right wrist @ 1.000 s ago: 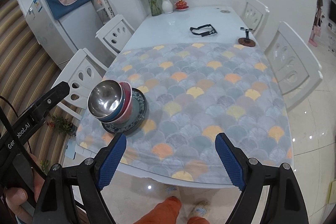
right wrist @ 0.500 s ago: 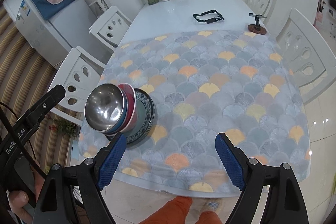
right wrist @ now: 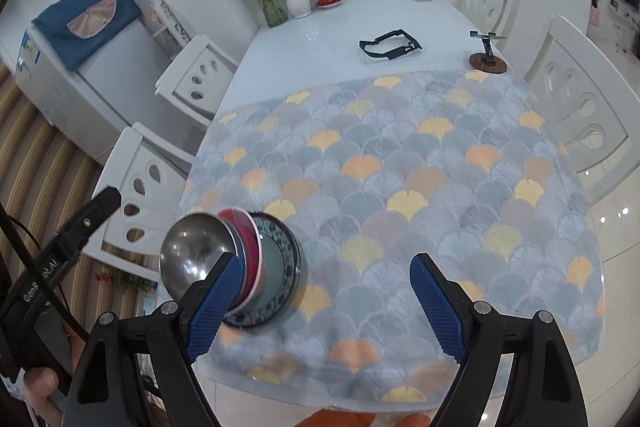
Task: Organize plates and bowls
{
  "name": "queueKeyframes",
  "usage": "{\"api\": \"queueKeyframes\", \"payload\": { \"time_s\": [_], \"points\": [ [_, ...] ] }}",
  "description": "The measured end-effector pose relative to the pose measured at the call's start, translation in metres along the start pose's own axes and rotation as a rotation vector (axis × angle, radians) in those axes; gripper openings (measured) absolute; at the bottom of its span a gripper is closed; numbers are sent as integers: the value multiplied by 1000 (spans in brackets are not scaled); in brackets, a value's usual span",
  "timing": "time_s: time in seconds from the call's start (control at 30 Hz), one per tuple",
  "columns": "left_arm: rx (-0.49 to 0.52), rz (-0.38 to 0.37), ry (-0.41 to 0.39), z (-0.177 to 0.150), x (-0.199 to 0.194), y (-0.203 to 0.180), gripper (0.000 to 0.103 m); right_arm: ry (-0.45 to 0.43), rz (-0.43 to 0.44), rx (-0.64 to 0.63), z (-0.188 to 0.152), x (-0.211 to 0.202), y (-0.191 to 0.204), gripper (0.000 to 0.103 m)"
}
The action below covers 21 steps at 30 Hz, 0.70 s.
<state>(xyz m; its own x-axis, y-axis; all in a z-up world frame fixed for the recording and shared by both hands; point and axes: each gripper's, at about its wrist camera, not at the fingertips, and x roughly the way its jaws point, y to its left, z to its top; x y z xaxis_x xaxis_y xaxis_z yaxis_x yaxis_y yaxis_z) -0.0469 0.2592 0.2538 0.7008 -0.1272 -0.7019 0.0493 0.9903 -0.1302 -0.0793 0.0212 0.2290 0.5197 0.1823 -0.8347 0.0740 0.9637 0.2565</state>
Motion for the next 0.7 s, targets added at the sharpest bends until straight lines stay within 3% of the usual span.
{"api": "queueKeyframes", "payload": {
  "time_s": [0.3, 0.43, 0.5, 0.7],
  "points": [
    [-2, -46, 18, 13, 29, 9, 81, -3, -36, 67, 4, 15, -6, 85],
    [6, -44, 76, 13, 43, -2, 81, -1, -51, 107, -1, 15, -24, 85],
    [-2, -59, 77, 11, 41, -6, 81, -4, -45, 134, 1, 15, -37, 85],
    [6, -15, 61, 9, 28, -35, 81, -29, -37, 123, 13, 4, -67, 85]
  ]
}}
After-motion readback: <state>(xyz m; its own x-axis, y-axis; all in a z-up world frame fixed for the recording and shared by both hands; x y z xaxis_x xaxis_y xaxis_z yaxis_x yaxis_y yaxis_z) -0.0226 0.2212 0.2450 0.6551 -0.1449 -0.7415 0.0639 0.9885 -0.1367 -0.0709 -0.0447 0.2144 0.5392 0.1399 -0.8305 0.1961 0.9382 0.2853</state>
